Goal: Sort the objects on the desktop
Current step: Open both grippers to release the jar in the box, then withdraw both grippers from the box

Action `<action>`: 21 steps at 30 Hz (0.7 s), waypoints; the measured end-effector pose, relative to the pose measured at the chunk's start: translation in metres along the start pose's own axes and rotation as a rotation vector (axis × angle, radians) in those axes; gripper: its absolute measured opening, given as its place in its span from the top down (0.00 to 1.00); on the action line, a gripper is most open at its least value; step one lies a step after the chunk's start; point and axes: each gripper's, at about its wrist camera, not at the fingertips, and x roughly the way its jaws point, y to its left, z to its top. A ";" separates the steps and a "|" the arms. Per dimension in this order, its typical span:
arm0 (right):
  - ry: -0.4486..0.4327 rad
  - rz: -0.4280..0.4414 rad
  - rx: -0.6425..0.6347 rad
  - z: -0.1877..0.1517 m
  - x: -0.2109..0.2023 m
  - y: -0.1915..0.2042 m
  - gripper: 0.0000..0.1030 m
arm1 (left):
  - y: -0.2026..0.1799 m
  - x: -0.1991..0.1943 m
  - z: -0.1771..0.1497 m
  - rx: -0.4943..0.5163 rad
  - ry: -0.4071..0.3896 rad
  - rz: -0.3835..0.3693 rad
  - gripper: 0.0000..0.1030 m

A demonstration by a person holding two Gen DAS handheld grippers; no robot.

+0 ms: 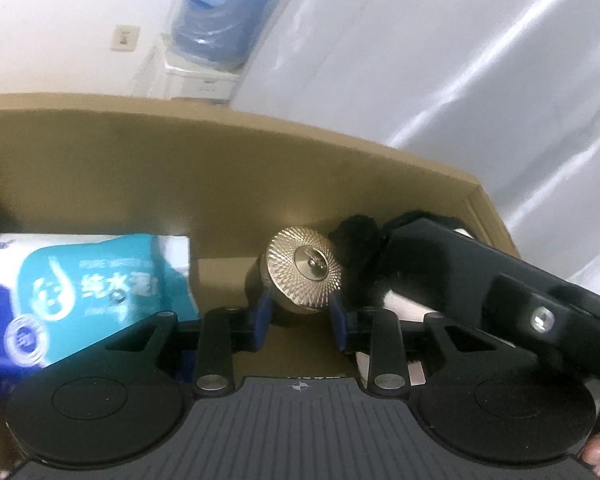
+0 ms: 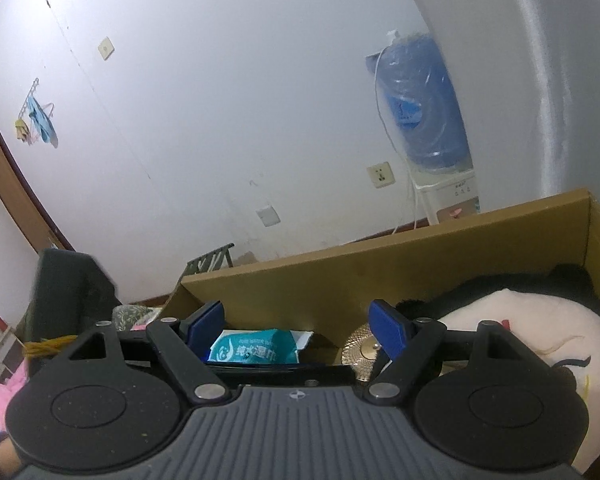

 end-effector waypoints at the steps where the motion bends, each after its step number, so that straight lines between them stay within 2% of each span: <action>1: -0.009 0.011 0.001 0.000 -0.002 0.001 0.19 | 0.002 -0.007 -0.002 -0.010 -0.003 0.015 0.69; 6: -0.033 0.034 -0.087 0.002 -0.013 0.025 0.21 | -0.003 -0.058 -0.007 -0.003 -0.073 0.103 0.68; 10: -0.026 0.144 -0.170 0.000 -0.047 0.069 0.21 | -0.015 -0.116 -0.034 0.069 -0.191 0.123 0.65; 14: -0.037 0.222 -0.304 -0.023 -0.089 0.118 0.21 | -0.024 -0.170 -0.087 0.117 -0.357 0.116 0.66; 16: -0.036 0.270 -0.351 -0.041 -0.107 0.137 0.21 | -0.028 -0.196 -0.126 0.140 -0.420 0.108 0.66; 18: -0.003 0.306 -0.373 -0.059 -0.118 0.152 0.21 | -0.029 -0.213 -0.157 0.134 -0.472 0.082 0.66; 21: 0.063 0.313 -0.421 -0.088 -0.126 0.174 0.21 | -0.026 -0.230 -0.195 0.104 -0.513 0.062 0.65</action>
